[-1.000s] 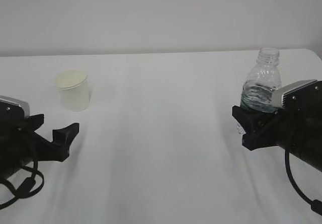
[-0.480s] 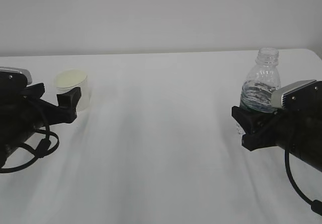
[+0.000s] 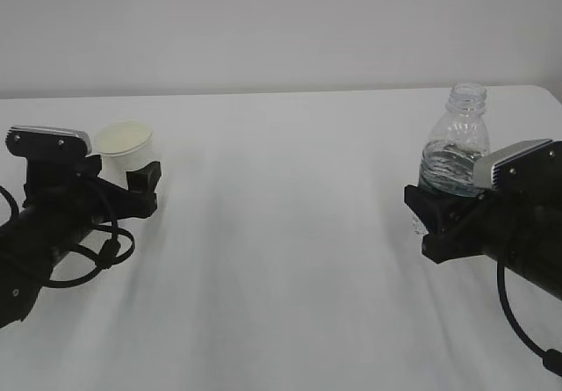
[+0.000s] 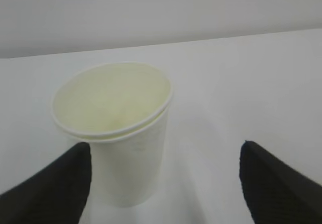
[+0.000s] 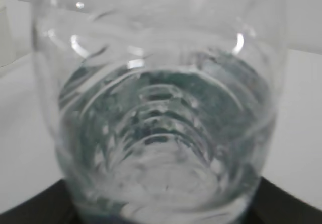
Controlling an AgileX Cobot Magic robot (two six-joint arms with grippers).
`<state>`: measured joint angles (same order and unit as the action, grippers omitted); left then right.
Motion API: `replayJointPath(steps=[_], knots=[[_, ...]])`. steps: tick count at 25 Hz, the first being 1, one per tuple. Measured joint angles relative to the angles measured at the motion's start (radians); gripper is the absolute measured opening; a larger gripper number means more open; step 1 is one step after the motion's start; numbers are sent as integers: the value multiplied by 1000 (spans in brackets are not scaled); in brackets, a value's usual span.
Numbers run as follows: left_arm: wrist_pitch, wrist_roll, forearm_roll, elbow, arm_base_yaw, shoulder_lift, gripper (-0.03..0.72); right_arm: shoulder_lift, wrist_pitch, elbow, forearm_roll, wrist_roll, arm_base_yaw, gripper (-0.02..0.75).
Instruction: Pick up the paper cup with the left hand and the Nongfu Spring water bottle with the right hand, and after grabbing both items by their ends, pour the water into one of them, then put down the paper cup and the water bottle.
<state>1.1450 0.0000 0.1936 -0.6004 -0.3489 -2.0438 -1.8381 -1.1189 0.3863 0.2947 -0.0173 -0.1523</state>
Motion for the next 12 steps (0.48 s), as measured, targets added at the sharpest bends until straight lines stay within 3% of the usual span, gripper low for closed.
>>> replayJointPath(steps=[12], knots=[[0, 0, -30, -93, 64, -91, 673, 0, 0, 0, 0, 0, 0, 405]])
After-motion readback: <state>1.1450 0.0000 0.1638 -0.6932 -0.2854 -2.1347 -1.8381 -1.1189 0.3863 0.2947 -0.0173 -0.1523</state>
